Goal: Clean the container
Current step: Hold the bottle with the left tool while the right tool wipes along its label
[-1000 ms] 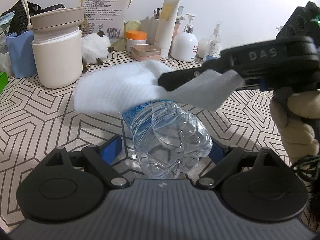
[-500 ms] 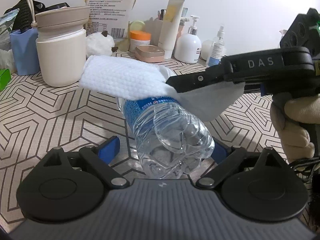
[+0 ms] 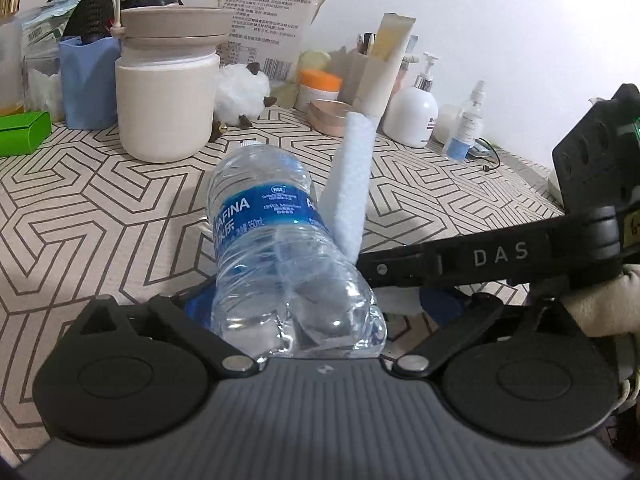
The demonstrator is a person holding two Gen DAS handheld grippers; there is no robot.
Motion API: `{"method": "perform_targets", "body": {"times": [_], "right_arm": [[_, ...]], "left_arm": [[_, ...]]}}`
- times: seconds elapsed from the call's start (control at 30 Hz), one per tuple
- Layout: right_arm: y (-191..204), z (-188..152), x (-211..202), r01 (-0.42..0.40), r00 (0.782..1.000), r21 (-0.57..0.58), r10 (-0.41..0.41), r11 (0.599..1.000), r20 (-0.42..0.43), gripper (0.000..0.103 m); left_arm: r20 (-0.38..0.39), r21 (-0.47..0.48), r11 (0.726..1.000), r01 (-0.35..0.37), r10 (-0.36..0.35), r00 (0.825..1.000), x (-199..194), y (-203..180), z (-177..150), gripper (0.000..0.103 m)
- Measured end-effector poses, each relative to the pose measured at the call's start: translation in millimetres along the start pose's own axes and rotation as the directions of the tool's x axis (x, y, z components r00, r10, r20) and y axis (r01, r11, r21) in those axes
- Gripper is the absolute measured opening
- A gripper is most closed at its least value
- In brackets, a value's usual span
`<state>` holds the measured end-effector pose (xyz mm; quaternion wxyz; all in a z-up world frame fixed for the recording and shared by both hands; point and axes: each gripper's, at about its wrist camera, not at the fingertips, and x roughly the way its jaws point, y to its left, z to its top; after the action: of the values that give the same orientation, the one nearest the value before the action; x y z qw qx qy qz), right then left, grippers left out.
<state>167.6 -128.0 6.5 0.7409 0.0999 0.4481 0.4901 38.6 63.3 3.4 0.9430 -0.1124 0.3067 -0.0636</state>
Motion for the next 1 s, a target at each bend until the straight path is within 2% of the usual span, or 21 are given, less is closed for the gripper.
{"method": "perform_targets", "body": {"times": [0.23, 0.3, 0.4, 0.6, 0.7, 1.0], "right_arm": [[-5.3, 3.2, -4.1, -0.026, 1.000, 0.043, 0.025, 0.999, 0.004, 0.018], [-3.8, 3.8, -5.7, -0.010, 1.000, 0.040, 0.009, 0.999, 0.009, 0.018], [-6.0, 4.2, -10.5, 0.002, 1.000, 0.057, -0.004, 0.998, 0.026, 0.018], [-8.5, 6.4, -25.0, -0.064, 0.995, 0.085, 0.057, 0.994, 0.081, 0.018], [-5.8, 7.4, -28.3, -0.132, 0.988, 0.099, 0.122, 0.986, 0.099, 0.019], [-1.4, 9.5, -23.6, -0.157, 0.983, 0.089, 0.146, 0.984, 0.115, 0.022]], "left_arm": [[0.014, -0.009, 0.999, 0.033, -0.033, 0.999, -3.5, 6.4, -0.8, 0.098], [0.017, -0.009, 0.999, 0.041, -0.041, 0.999, -4.2, 7.2, -1.2, 0.091], [0.022, -0.009, 1.000, 0.028, -0.028, 0.999, -4.4, 6.5, -1.5, 0.087], [0.027, -0.009, 1.000, 0.008, -0.008, 1.000, -4.4, 5.5, -1.6, 0.081], [0.024, 0.000, 1.000, -0.001, 0.001, 1.000, -3.7, 4.2, -1.2, 0.080], [0.018, 0.019, 1.000, -0.020, 0.019, 1.000, -3.1, 0.3, -0.7, 0.080]]}}
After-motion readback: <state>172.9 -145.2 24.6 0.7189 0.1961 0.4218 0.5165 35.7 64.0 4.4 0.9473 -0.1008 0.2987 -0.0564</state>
